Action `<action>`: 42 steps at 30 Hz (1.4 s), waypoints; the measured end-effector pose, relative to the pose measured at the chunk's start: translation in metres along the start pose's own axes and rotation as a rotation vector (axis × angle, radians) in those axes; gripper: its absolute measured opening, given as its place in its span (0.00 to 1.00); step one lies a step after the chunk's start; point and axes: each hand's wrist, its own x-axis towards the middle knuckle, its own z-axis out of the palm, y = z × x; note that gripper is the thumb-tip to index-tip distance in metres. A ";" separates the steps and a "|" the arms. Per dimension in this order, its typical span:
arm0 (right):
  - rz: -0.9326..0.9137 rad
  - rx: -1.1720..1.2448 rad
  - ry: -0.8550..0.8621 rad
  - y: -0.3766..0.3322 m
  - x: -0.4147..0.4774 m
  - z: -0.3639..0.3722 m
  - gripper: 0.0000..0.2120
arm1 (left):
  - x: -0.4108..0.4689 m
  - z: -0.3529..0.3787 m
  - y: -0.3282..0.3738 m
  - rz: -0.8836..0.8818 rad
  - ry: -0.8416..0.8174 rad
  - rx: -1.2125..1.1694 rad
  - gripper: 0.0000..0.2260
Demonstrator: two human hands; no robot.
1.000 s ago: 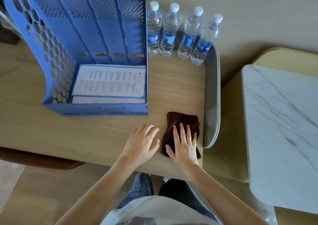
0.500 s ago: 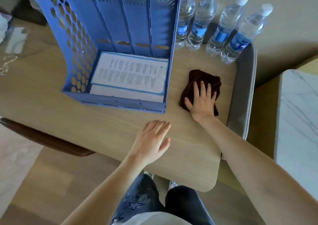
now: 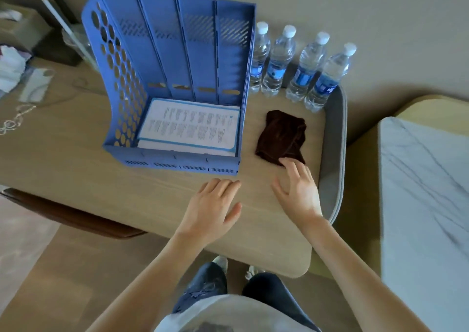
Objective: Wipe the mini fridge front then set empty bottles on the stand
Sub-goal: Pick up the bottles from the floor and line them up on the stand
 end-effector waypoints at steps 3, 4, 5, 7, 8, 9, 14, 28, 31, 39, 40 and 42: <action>-0.001 -0.052 0.038 -0.015 -0.051 -0.019 0.19 | -0.001 -0.013 0.007 0.077 0.098 0.001 0.19; 0.005 -0.064 0.044 -0.019 -0.067 -0.022 0.19 | -0.004 -0.015 0.009 0.099 0.116 0.004 0.19; 0.005 -0.073 0.044 -0.022 -0.082 -0.023 0.20 | -0.006 -0.015 0.010 0.124 0.120 0.006 0.19; 0.004 -0.099 0.025 -0.026 -0.110 -0.020 0.21 | -0.013 -0.014 0.013 0.171 0.097 -0.002 0.19; 0.012 -0.111 0.014 -0.027 -0.122 -0.017 0.20 | -0.018 -0.012 0.014 0.190 0.078 -0.006 0.19; 0.030 -0.120 0.008 -0.028 -0.132 -0.015 0.20 | -0.022 -0.010 0.015 0.207 0.057 -0.009 0.19; 0.160 -0.144 0.086 -0.033 -0.158 -0.017 0.21 | -0.040 -0.005 0.020 0.302 -0.022 -0.055 0.19; 0.581 -0.252 0.444 -0.044 -0.281 -0.079 0.23 | -0.033 -0.018 0.118 0.698 -0.109 -0.184 0.21; 0.662 -0.263 0.521 -0.044 -0.335 -0.094 0.23 | -0.051 -0.005 0.164 0.849 -0.126 -0.218 0.20; 1.022 -0.326 0.703 -0.071 -0.531 -0.118 0.21 | -0.169 0.032 0.297 1.163 -0.268 -0.282 0.19; 1.060 -0.340 0.722 -0.076 -0.555 -0.119 0.21 | -0.189 0.037 0.312 1.192 -0.293 -0.297 0.18; 1.130 -0.359 0.757 -0.086 -0.599 -0.122 0.23 | -0.225 0.044 0.340 1.243 -0.350 -0.321 0.17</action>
